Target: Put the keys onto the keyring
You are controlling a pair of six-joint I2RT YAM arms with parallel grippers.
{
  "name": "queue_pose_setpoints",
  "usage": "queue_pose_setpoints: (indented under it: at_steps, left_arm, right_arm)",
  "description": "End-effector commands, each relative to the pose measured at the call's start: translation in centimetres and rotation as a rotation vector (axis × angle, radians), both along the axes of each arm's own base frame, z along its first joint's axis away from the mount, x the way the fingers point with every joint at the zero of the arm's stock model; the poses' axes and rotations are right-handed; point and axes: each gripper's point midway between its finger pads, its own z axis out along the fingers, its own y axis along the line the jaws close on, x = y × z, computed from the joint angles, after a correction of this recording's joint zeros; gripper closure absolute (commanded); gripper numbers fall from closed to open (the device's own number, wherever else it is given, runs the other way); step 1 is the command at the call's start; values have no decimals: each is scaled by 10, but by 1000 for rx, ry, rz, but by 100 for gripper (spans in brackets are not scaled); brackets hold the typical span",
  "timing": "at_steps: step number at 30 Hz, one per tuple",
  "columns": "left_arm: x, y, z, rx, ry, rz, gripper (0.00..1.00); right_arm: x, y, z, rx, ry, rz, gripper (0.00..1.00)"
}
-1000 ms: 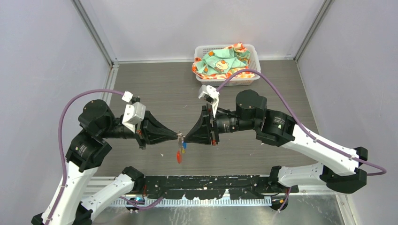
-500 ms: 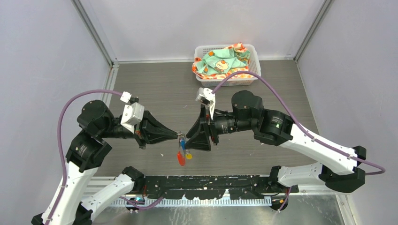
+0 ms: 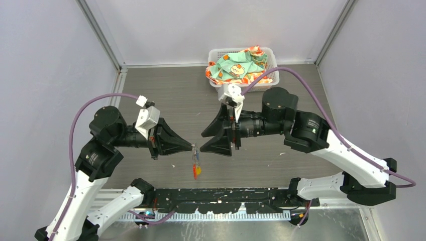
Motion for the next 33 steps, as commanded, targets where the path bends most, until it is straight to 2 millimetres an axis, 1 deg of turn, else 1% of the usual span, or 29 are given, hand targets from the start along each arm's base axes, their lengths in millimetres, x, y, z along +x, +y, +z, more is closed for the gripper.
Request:
queue_pose_setpoints:
  at_steps: [1,8,16,22,25,28,31,33]
  left_arm:
    - [-5,0,14,-38,-22,-25,100]
    - [-7,-1,16,-41,-20,-40,100]
    - [-7,0,19,-49,-31,-37,100]
    - [-8,0,22,-54,-40,-39,100]
    - [-9,1,22,-55,-41,-39,100]
    - [-9,1,23,-56,-45,-37,100]
    - [-9,1,22,-55,-51,-34,100]
    - [-9,2,21,-50,-58,-32,100]
  right_arm:
    - [1,7,-4,-20,-20,32,46]
    - [-3,13,-3,8,-14,64,49]
    - [-10,23,-7,21,24,119,64]
    - [-10,27,-10,23,43,130,67]
    - [-11,28,-9,29,49,140,71]
    - [-13,29,-10,26,56,150,82]
    - [-13,29,-13,11,62,147,98]
    - [-13,26,-14,4,63,138,99]
